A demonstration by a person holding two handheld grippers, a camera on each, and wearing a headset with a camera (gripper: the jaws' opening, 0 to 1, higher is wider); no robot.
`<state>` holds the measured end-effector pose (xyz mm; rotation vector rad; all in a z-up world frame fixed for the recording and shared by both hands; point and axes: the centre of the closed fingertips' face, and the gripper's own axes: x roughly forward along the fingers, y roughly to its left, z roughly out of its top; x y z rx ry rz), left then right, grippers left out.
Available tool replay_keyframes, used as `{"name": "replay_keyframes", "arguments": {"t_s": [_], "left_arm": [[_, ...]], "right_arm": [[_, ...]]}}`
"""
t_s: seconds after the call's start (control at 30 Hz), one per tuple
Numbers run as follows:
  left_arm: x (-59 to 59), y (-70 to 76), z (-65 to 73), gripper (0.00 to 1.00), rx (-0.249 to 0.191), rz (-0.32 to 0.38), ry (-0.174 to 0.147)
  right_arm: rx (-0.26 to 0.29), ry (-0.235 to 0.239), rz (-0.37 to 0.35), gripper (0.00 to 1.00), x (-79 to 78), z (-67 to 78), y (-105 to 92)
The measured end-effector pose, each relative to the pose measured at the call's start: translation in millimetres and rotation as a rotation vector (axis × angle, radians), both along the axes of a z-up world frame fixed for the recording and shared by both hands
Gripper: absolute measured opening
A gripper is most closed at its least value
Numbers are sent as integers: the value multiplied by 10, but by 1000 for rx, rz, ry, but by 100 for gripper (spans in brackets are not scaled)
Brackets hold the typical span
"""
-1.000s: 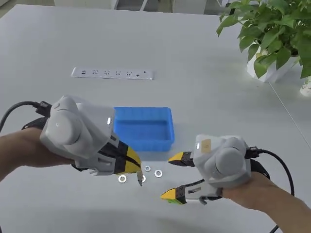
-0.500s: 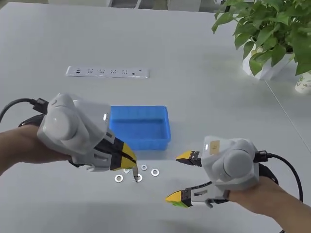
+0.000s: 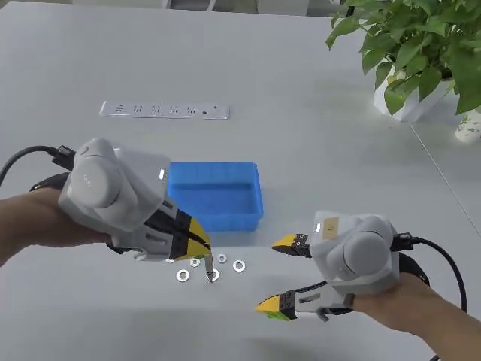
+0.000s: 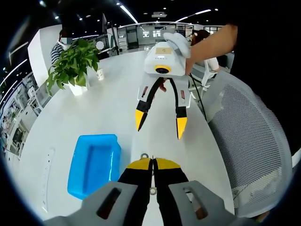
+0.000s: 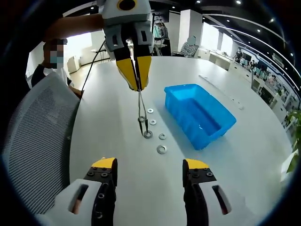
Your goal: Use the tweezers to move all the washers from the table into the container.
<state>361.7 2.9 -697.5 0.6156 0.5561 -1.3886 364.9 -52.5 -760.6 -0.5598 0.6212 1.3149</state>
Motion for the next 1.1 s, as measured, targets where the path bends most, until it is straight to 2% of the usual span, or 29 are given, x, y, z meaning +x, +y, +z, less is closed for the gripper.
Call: {"name": "replay_keyframes", "arguments": {"t_s": [0.23,0.6,1.1], "left_arm": [[13,-8,2,5,-9,1,18],[21,22,-9,5,-13,2,35],[17,2,-11,5,-25,10,43]], "right_arm": [[22,-12,51,53,18,37,173],[27,-13,150,40,-25,-27,493],[24,-10,212,24,-13,-115,752]]}}
